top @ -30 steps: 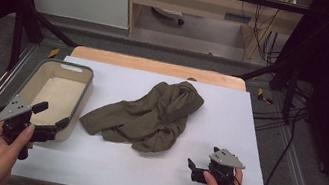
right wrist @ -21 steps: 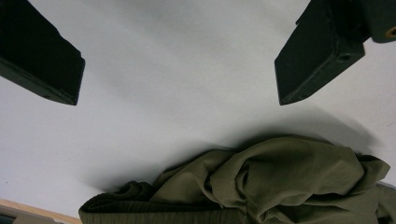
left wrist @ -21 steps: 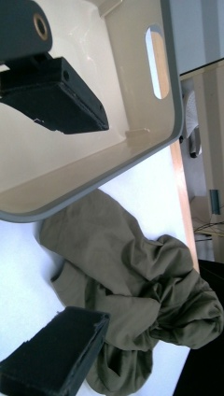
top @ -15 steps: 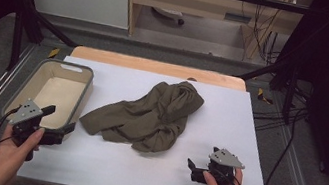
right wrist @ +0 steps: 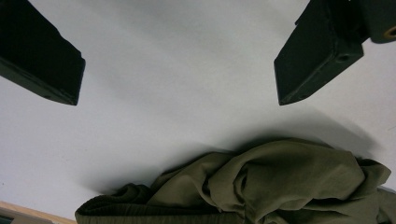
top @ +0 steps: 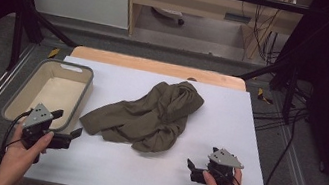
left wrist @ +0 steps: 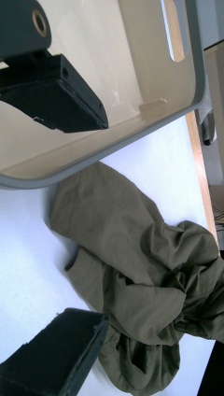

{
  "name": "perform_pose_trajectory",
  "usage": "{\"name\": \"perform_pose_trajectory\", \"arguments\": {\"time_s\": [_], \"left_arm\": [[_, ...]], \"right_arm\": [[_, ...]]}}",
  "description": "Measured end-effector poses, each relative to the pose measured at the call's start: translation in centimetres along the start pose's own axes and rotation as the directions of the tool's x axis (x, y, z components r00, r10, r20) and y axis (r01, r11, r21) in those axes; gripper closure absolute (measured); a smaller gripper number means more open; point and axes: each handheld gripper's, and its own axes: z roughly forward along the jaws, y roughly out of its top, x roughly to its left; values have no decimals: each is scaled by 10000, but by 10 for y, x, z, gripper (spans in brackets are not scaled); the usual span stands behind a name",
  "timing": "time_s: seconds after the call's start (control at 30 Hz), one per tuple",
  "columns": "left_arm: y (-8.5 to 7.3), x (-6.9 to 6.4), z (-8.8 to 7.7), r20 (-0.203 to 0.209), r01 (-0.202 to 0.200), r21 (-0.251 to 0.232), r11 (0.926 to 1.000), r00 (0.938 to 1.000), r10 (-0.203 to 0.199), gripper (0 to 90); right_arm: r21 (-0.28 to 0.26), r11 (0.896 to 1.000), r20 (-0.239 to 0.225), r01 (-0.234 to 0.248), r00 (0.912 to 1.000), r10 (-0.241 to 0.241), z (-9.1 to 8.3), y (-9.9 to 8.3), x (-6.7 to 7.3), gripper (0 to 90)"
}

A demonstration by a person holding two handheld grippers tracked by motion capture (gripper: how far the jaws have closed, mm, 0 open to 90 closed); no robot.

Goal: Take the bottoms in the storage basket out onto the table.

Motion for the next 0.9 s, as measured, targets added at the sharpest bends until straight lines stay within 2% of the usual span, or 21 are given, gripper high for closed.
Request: {"name": "perform_pose_trajectory", "arguments": {"time_s": [0.9], "left_arm": [[-11, 1, 11, -40, 90, 383, 9992, 10000, -89, 62]], "right_arm": [[89, 10000, -69, 10, 10000, -10, 2, 0, 1, 23]]}}
